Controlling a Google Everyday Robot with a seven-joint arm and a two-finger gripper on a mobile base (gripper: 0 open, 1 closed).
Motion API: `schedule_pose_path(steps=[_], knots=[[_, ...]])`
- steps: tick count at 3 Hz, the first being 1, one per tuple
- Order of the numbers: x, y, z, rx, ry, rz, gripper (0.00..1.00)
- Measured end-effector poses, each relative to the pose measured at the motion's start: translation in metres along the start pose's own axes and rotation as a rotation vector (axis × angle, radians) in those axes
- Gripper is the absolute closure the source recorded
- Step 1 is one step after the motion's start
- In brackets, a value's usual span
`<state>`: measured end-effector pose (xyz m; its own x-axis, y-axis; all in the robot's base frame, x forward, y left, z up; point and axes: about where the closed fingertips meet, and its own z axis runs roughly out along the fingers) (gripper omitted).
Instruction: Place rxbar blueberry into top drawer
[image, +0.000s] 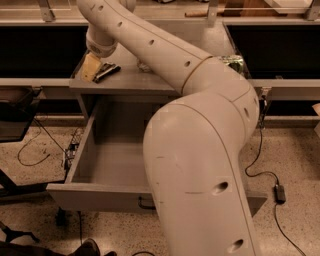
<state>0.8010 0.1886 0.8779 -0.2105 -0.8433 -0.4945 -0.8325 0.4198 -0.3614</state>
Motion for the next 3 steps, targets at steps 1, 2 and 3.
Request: schedule_pose_path(steps=[1, 2, 3], knots=[[0.011, -0.014, 0.007, -0.005, -0.018, 0.055, 0.00], [0.007, -0.018, 0.018, -0.035, -0.052, 0.077, 0.00], [0.003, -0.015, 0.028, -0.084, -0.075, 0.091, 0.00]])
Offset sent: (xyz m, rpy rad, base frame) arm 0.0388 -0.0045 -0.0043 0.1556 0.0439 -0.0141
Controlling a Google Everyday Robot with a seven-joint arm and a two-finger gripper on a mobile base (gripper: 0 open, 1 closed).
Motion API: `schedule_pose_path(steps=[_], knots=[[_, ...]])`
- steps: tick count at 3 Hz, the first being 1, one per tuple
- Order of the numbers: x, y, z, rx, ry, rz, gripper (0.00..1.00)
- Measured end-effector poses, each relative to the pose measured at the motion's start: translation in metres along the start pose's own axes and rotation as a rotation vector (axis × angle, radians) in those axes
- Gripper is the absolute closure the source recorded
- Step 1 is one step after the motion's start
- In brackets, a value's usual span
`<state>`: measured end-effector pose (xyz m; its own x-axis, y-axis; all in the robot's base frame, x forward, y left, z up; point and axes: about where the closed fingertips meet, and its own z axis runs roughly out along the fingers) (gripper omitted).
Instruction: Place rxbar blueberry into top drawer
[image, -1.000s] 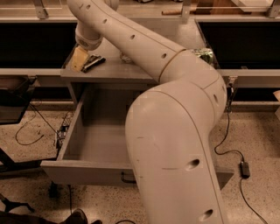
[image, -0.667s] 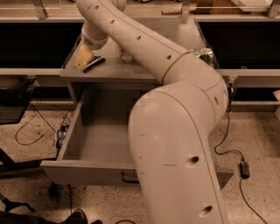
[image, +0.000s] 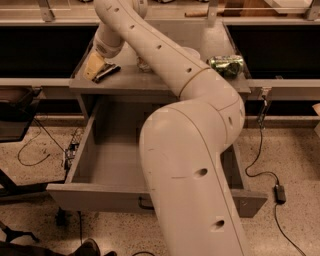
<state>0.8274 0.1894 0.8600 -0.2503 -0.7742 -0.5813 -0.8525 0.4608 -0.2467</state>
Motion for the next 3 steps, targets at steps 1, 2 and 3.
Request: schedule_pose_path(steps=[1, 2, 3], knots=[[0.000, 0.006, 0.010, -0.064, -0.007, 0.017, 0.00], [0.001, 0.011, 0.017, -0.118, -0.006, 0.028, 0.00], [0.002, 0.014, 0.021, -0.151, 0.001, 0.036, 0.00]])
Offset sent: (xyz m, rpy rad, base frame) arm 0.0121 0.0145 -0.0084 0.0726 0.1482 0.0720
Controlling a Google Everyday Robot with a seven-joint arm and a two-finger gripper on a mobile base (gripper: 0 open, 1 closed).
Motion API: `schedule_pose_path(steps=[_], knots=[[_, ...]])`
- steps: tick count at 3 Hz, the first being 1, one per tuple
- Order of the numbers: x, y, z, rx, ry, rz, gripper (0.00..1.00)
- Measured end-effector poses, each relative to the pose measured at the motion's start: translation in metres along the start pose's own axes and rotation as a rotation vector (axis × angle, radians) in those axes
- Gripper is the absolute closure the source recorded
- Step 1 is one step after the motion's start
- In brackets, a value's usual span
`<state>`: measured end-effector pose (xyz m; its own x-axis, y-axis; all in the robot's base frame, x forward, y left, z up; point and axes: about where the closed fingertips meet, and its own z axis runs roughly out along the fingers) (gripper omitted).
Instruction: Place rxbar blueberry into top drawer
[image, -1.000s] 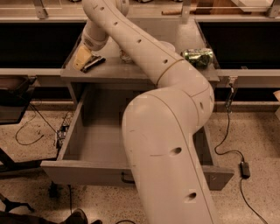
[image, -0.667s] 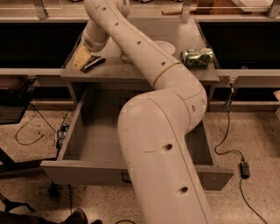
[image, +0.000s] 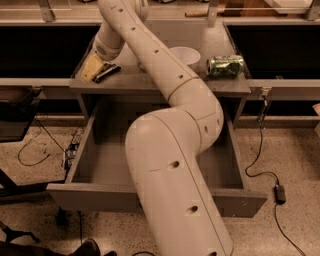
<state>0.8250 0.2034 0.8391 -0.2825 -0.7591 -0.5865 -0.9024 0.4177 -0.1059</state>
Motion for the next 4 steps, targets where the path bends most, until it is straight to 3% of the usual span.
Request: schedule_pose_path(steps=[3, 4], knots=[[0.0065, 0.0022, 0.0111, -0.051, 0.023, 0.030, 0.00], [0.0086, 0.0009, 0.0121, -0.055, 0.025, 0.041, 0.19]])
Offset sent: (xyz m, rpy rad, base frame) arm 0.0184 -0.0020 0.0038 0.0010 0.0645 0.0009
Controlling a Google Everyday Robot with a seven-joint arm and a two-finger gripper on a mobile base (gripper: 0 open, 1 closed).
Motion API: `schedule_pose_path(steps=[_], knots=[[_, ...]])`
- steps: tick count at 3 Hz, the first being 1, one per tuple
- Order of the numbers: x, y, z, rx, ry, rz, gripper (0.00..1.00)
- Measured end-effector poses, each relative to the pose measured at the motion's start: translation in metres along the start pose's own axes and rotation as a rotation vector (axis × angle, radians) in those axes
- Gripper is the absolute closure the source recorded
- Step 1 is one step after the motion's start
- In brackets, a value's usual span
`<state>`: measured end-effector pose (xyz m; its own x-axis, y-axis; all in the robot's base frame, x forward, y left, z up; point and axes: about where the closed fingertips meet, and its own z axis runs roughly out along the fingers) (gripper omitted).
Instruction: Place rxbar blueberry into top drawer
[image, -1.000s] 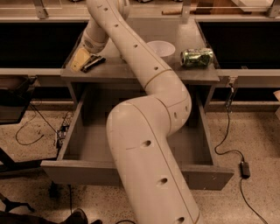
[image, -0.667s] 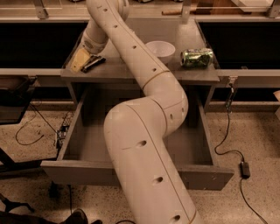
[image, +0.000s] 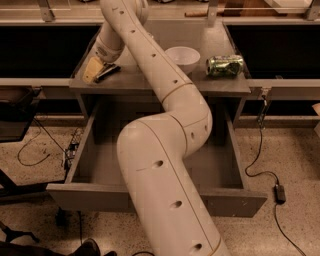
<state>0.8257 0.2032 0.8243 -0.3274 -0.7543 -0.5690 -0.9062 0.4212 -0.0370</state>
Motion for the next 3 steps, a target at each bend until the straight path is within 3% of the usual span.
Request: schedule_pose_path(steps=[3], knots=[[0.0002, -0.0036, -0.0032, 0.005, -0.003, 0.018, 0.89]])
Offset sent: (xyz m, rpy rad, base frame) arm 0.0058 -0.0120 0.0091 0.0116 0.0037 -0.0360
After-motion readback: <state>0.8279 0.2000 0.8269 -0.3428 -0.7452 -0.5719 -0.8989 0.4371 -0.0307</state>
